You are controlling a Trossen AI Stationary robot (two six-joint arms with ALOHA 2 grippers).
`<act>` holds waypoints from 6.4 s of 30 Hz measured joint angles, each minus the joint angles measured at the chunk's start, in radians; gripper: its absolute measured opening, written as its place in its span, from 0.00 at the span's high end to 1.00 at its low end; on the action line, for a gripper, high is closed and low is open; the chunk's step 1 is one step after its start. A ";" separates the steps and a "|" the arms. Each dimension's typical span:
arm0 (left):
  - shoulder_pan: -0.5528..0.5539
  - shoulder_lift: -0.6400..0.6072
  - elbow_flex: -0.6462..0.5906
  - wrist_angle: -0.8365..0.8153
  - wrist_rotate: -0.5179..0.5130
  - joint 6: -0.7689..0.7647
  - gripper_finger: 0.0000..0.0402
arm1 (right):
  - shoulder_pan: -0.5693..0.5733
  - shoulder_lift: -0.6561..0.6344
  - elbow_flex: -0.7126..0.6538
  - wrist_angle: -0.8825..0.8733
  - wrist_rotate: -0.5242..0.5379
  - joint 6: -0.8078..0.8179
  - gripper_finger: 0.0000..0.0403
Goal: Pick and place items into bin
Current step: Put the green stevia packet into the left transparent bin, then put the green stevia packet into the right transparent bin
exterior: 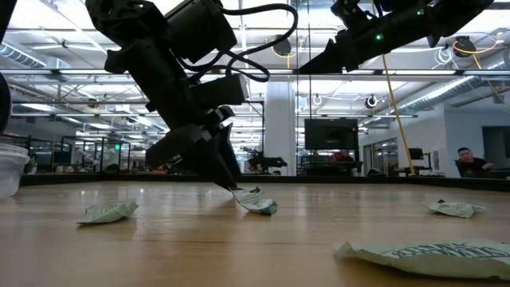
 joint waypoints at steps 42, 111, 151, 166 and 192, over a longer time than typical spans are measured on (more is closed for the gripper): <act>0.073 0.016 0.000 -0.007 0.163 0.053 0.59 | 0.000 0.000 0.000 0.001 0.000 0.000 0.76; -0.541 -0.599 -0.006 -0.996 0.196 -1.492 0.99 | 0.000 0.000 0.000 -0.134 0.000 0.158 0.76; -0.554 -0.476 -0.143 -0.965 0.147 -1.647 0.71 | 0.004 0.000 -0.016 -0.151 -0.210 0.363 0.76; -0.544 -0.497 -0.143 -0.841 0.172 -1.519 0.70 | 0.252 0.107 -0.017 -0.250 -0.392 0.340 0.76; -0.356 -0.880 -0.143 -0.834 -0.237 -1.095 0.70 | 0.446 0.346 -0.015 -0.420 -0.541 0.613 0.76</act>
